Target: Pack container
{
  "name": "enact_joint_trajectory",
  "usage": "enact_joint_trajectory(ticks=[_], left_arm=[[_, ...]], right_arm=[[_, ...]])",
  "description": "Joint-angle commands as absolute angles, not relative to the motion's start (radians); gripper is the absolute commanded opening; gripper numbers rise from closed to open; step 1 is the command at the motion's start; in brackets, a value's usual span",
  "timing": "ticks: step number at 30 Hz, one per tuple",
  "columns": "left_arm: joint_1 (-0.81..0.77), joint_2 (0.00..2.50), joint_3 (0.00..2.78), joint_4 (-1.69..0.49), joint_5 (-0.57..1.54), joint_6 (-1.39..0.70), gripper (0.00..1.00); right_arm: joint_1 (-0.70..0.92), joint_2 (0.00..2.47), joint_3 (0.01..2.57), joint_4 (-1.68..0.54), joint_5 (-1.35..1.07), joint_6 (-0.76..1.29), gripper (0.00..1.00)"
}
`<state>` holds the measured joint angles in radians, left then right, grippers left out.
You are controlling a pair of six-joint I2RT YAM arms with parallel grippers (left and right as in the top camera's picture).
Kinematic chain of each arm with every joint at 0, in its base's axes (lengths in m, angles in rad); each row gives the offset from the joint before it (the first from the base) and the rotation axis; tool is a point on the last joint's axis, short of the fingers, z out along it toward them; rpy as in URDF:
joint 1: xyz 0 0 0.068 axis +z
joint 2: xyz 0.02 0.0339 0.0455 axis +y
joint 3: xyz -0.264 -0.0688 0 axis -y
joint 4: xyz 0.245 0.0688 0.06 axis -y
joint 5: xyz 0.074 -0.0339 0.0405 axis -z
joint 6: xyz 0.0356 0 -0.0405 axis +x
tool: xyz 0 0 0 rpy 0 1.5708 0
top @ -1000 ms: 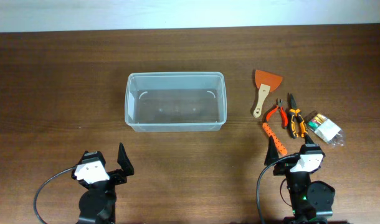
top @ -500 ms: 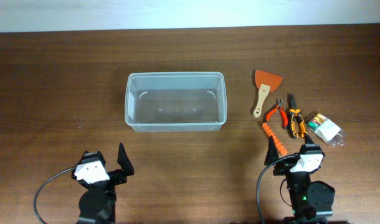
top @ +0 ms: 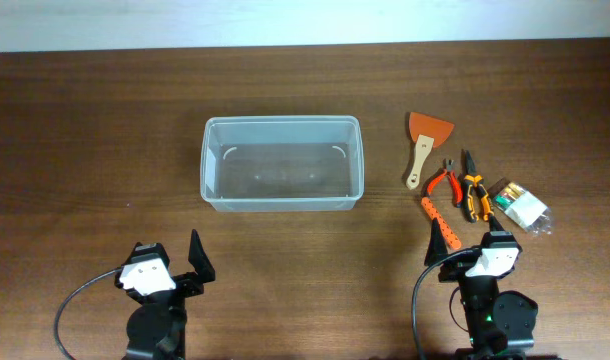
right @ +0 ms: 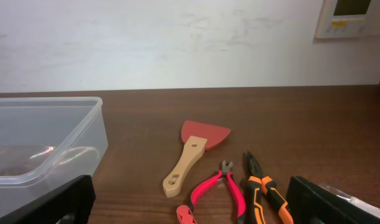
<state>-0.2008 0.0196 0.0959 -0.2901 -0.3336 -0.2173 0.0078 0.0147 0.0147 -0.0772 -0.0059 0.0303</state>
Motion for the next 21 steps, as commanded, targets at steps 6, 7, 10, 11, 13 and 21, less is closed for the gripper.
enact_joint_trajectory(ticks=[6,7,10,11,13,21], left_arm=[[-0.205,0.014,0.093,-0.292,-0.337,-0.208,0.99],[-0.205,0.014,0.093,-0.292,-0.337,-0.208,0.99],[-0.205,0.014,0.093,-0.292,-0.337,-0.208,0.99],[-0.205,0.014,0.093,-0.292,-0.337,-0.208,0.99],[-0.205,0.014,0.093,-0.292,-0.337,-0.208,0.99],[-0.205,0.014,0.093,-0.292,-0.337,-0.208,0.99]], right_arm=[[0.006,0.008,0.013,-0.022,-0.030,0.144,0.99],[0.006,0.015,0.023,-0.023,-0.031,0.144,0.99],[0.006,0.065,0.077,-0.024,-0.019,0.144,0.99],[0.005,0.099,0.107,-0.024,-0.010,0.144,0.99],[0.005,0.189,0.185,-0.024,0.001,0.144,0.99],[0.006,0.764,0.727,-0.249,0.011,0.136,0.99]])
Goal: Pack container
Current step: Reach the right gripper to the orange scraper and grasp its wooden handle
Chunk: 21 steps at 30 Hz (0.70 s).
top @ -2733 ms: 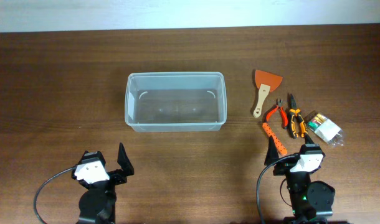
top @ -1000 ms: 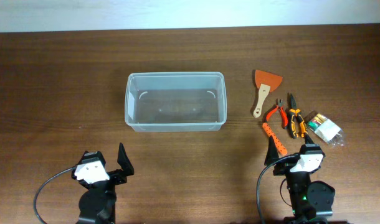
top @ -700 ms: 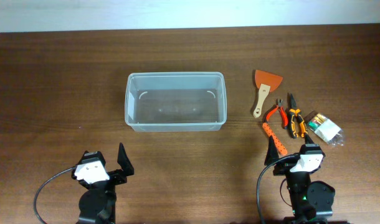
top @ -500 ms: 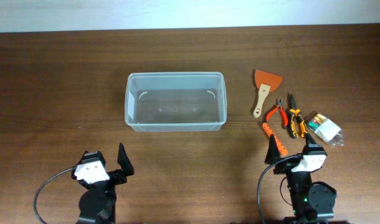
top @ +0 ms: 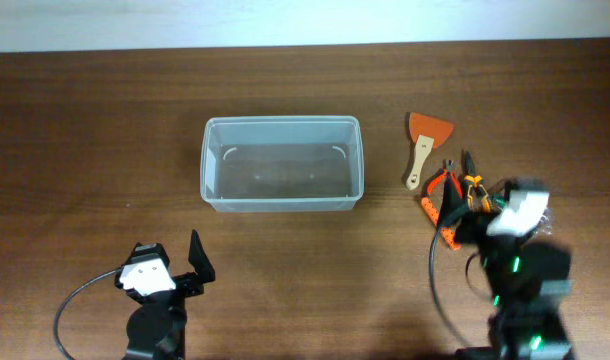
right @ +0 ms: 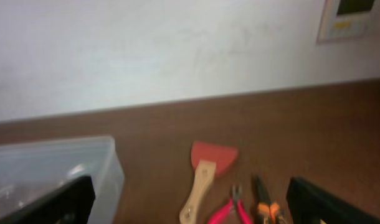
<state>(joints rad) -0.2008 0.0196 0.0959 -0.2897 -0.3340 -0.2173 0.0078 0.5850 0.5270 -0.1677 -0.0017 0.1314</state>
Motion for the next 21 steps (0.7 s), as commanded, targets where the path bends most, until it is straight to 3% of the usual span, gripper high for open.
enact_joint_trajectory(ticks=[1,6,10,21], left_arm=[[-0.205,0.014,0.093,-0.292,-0.337,-0.208,0.99],[-0.205,0.014,0.093,-0.292,-0.337,-0.208,0.99],[-0.205,0.014,0.093,-0.292,-0.337,-0.208,0.99],[-0.205,0.014,0.093,-0.292,-0.337,-0.208,0.99]], right_arm=[[0.006,0.838,0.813,-0.320,0.010,0.136,0.99],[0.006,1.245,1.327,-0.770,-0.006,0.136,0.99],[0.006,1.491,1.624,-0.984,-0.056,0.137,0.99],[0.006,1.826,1.729,-0.921,-0.100,0.163,0.99]])
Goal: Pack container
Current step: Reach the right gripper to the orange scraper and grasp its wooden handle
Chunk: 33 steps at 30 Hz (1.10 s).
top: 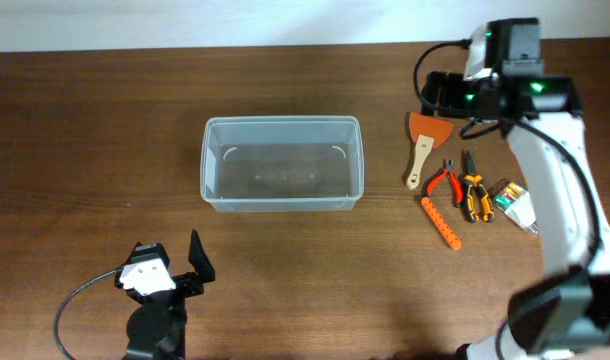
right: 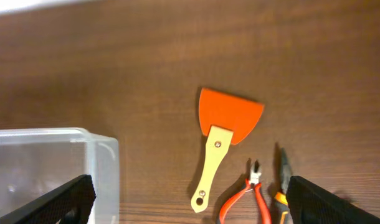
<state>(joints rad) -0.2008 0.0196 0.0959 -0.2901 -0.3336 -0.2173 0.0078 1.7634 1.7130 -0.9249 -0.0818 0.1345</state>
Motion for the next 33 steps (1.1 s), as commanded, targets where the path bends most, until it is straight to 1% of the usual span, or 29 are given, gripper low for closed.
enact_joint_trajectory(ticks=[1,3,5,7,9,12,19,22,23,25,33], left_arm=[[-0.205,0.014,0.093,-0.292,-0.337,-0.208,0.99],[-0.205,0.014,0.093,-0.292,-0.337,-0.208,0.99],[-0.205,0.014,0.093,-0.292,-0.337,-0.208,0.99],[-0.205,0.014,0.093,-0.292,-0.337,-0.208,0.99],[-0.205,0.014,0.093,-0.292,-0.337,-0.208,0.99],[-0.205,0.014,0.093,-0.292,-0.337,-0.208,0.99],[-0.205,0.014,0.093,-0.292,-0.337,-0.208,0.99],[-0.205,0.014,0.093,-0.292,-0.337,-0.208,0.99],[-0.205,0.014,0.093,-0.292,-0.337,-0.208,0.99],[-0.205,0.014,0.093,-0.292,-0.337,-0.208,0.99],[-0.205,0.014,0.093,-0.292,-0.337,-0.208,0.99]], right_arm=[[0.006,1.849,1.729,-0.927,-0.091,0.199,0.99],[0.006,1.891,1.729,-0.934,-0.065,0.255,0.97],[0.006,1.929,1.729,-0.941,-0.041,0.309,0.85],[0.006,1.961,1.728,-0.946,-0.041,0.336,0.79],[0.006,1.982,1.728,-0.951,-0.040,0.348,0.69],[0.006,2.000,1.727,-0.954,-0.014,0.390,0.64],[0.007,2.019,1.724,-0.953,0.038,0.488,0.65],[0.017,2.040,1.721,-0.955,0.038,0.487,0.66],[0.024,2.053,1.720,-0.956,0.038,0.476,0.69],[0.037,2.073,1.719,-0.965,0.038,0.448,0.71],[0.067,2.165,1.718,-0.994,0.038,0.423,0.71]])
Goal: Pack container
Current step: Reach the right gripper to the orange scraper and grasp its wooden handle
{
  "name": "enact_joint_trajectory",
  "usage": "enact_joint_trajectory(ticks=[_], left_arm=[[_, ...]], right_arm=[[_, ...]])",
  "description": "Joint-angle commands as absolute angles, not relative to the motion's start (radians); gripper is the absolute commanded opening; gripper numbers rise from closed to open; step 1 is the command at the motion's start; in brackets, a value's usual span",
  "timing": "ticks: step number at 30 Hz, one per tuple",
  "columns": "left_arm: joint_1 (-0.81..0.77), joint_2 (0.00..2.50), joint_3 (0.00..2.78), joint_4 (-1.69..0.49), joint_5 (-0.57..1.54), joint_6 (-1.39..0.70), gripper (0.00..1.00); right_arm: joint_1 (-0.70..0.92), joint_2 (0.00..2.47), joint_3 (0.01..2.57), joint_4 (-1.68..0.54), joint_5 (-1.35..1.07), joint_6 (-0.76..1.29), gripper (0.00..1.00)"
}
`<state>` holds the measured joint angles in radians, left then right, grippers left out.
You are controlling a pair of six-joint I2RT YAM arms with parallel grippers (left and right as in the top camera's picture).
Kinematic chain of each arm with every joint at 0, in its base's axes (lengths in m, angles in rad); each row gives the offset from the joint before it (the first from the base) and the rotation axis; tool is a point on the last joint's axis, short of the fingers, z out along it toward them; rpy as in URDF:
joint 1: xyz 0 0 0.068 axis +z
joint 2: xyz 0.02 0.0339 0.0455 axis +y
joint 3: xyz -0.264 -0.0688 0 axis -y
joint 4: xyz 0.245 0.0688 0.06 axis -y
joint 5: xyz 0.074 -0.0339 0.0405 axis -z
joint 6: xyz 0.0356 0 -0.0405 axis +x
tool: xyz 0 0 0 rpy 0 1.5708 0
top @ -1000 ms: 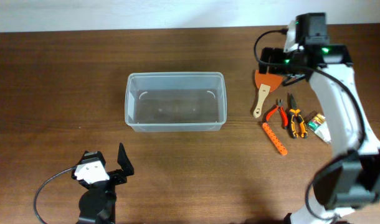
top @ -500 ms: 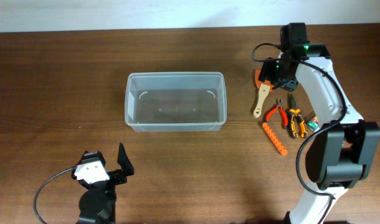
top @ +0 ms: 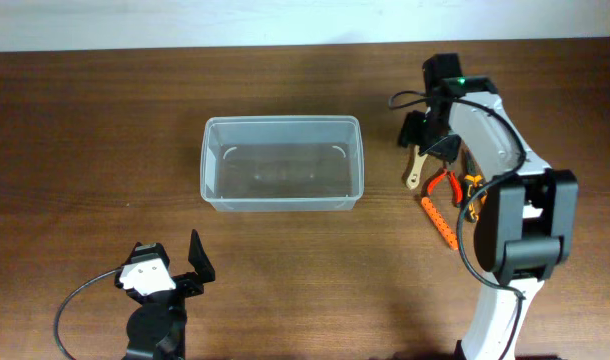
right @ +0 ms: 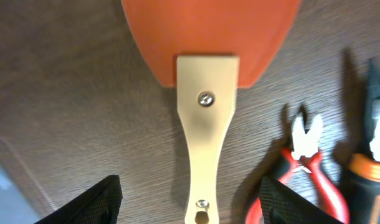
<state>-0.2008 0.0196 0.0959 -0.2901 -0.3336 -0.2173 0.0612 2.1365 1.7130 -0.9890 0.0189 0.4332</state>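
A clear plastic container [top: 282, 163] stands mid-table. To its right lies a scraper with an orange blade [right: 209, 37] and a pale wooden handle [right: 205, 124]; overhead, only the handle end [top: 415, 176] shows. My right gripper [top: 428, 140] is low over it and open [right: 193, 202], one finger [right: 99, 202] on each side of the handle and not touching it. Red pliers [right: 302, 158] lie just right of the handle. My left gripper [top: 172, 255] rests open at the front left.
Orange-and-black pliers [top: 473, 195] and an orange toothed strip [top: 437, 222] lie beside the red pliers [top: 443, 181]. My right arm [top: 525, 225] stretches over the table's right side. The container's near wall shows at the lower left [right: 15, 186] of the right wrist view.
My right gripper was high above the scraper near the table's back edge. It is now down low with its open fingers on either side of the handle. The left arm is unchanged.
My right arm first rested at the front right, facing the tools. It then stood raised over the tools, and after that high above the scraper at the back right. Now it is low over the scraper's handle, still open. Nothing on the table has moved.
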Motion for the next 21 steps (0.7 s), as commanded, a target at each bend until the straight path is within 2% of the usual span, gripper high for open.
enact_joint_trajectory(ticks=[1,21], left_arm=[[-0.205,0.014,0.093,-0.292,-0.337,-0.208,0.99],[-0.205,0.014,0.093,-0.292,-0.337,-0.208,0.99]], right_arm=[[0.067,2.166,1.718,-0.996,0.038,0.424,0.72],[0.043,2.264,1.711,-1.002,0.039,0.397,0.72]])
